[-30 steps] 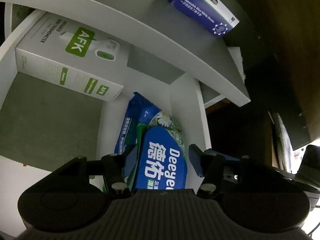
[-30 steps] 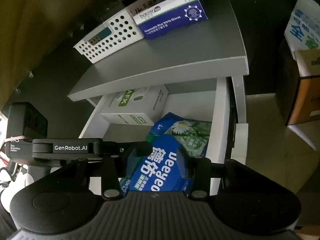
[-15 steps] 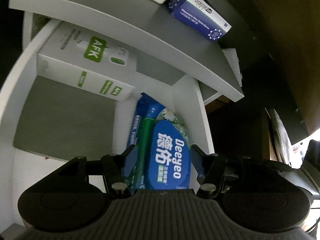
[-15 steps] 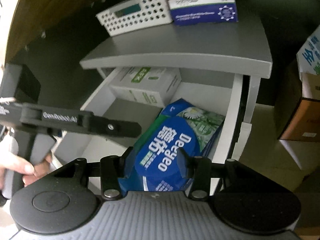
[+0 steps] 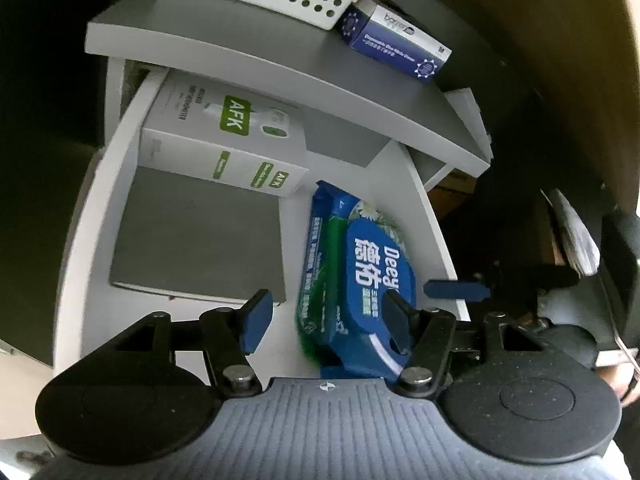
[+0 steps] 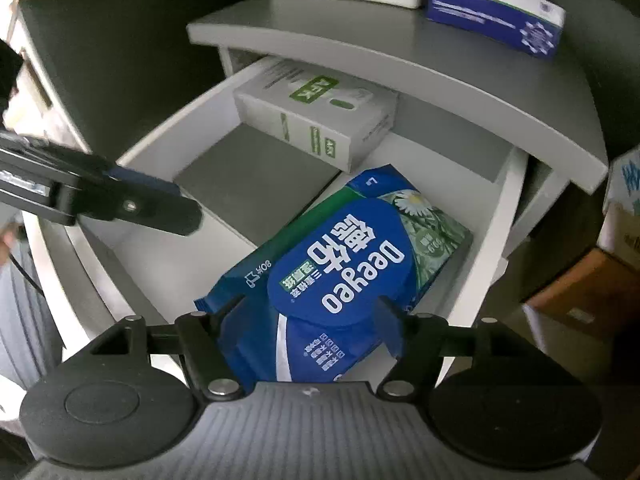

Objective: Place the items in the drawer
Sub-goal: 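Lower the wipes pack into the drawer beside the white AFK box, then open the left tool to release the wipes pack in the drawer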

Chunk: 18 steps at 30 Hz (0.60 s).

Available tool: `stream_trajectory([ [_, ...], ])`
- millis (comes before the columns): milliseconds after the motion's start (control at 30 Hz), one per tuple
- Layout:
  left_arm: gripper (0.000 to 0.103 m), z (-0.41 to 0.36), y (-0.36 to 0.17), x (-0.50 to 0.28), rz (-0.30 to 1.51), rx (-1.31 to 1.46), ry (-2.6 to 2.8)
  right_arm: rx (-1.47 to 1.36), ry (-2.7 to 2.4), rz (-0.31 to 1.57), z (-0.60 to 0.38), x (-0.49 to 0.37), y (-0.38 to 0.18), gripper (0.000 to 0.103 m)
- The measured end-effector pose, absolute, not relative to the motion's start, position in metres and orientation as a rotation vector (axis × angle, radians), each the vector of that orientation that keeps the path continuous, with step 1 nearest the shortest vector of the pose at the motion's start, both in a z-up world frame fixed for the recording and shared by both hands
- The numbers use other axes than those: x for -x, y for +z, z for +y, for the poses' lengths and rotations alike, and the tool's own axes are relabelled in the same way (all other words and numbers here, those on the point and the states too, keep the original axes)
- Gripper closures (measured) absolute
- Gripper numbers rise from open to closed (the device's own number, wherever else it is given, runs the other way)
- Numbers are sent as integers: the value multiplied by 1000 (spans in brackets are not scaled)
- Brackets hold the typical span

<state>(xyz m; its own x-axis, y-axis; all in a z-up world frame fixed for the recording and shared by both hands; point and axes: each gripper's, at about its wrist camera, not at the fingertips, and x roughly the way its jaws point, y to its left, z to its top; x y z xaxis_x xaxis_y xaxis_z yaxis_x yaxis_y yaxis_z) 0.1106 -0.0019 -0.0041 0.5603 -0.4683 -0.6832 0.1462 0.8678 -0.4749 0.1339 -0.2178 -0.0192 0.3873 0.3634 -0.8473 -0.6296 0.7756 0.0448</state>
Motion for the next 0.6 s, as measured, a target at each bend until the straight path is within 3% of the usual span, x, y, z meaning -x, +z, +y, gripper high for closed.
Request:
stream_trajectory([
  [600,39,7,-13,-76,916,396,-354,632,630,983,-184,-140,-39,34],
])
